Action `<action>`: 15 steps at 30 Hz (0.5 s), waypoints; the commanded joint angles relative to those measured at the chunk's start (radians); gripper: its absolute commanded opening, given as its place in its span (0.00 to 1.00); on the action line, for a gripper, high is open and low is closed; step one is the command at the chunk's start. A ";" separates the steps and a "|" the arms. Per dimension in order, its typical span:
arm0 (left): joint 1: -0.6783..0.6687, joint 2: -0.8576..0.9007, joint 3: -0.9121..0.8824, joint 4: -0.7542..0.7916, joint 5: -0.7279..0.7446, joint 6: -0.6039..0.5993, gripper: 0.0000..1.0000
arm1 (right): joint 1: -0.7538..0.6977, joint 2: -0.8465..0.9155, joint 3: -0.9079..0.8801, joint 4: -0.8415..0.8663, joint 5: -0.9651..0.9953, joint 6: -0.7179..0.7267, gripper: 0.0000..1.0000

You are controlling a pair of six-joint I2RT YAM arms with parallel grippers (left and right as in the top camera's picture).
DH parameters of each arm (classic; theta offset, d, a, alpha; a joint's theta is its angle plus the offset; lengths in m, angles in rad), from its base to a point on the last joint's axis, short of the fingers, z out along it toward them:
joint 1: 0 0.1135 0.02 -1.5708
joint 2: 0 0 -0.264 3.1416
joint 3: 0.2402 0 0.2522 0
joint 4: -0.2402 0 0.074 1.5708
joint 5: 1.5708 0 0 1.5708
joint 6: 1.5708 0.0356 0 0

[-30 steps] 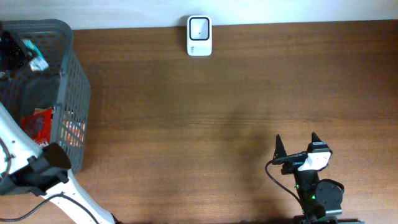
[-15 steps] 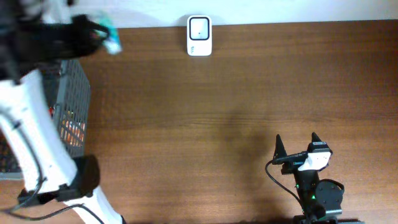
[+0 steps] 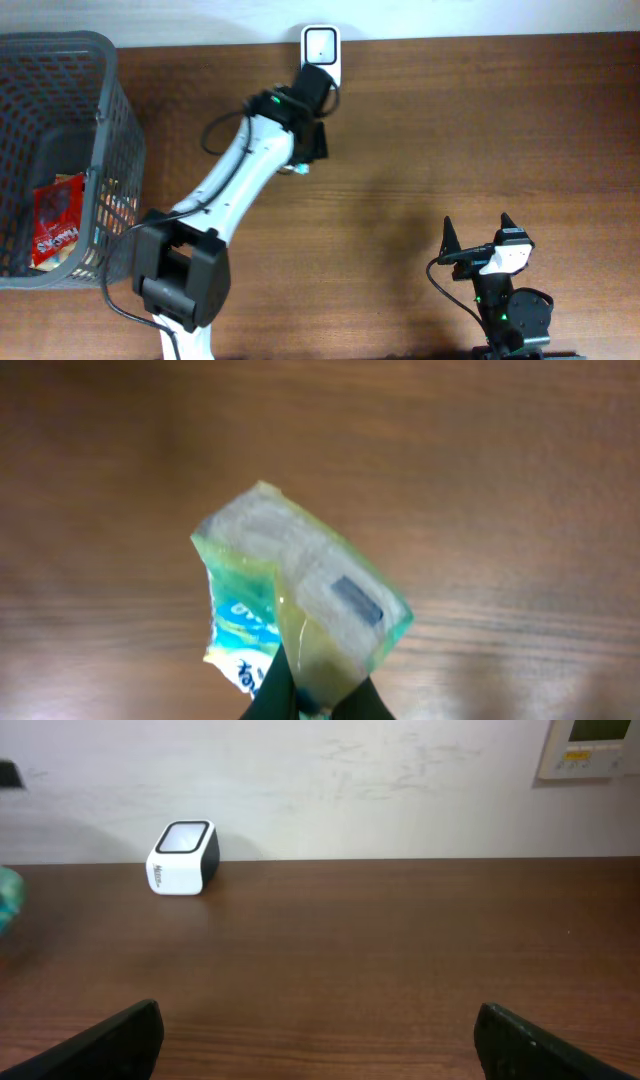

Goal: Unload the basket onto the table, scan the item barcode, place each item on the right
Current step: 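Carry the green tissue pack out and place it on the table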

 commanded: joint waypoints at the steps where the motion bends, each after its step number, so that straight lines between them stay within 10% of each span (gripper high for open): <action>1: -0.069 -0.013 -0.077 0.084 -0.014 -0.051 0.00 | -0.006 -0.007 -0.009 -0.003 0.008 0.001 0.98; 4: -0.109 -0.013 -0.104 0.135 -0.014 -0.051 0.32 | -0.006 -0.007 -0.009 -0.003 0.008 0.001 0.99; 5: -0.114 -0.013 -0.104 0.135 -0.015 -0.051 0.61 | -0.006 -0.007 -0.009 -0.003 0.009 0.001 0.98; 15: -0.023 -0.159 0.227 -0.018 -0.064 0.269 0.80 | -0.006 -0.007 -0.009 -0.003 0.008 0.001 0.98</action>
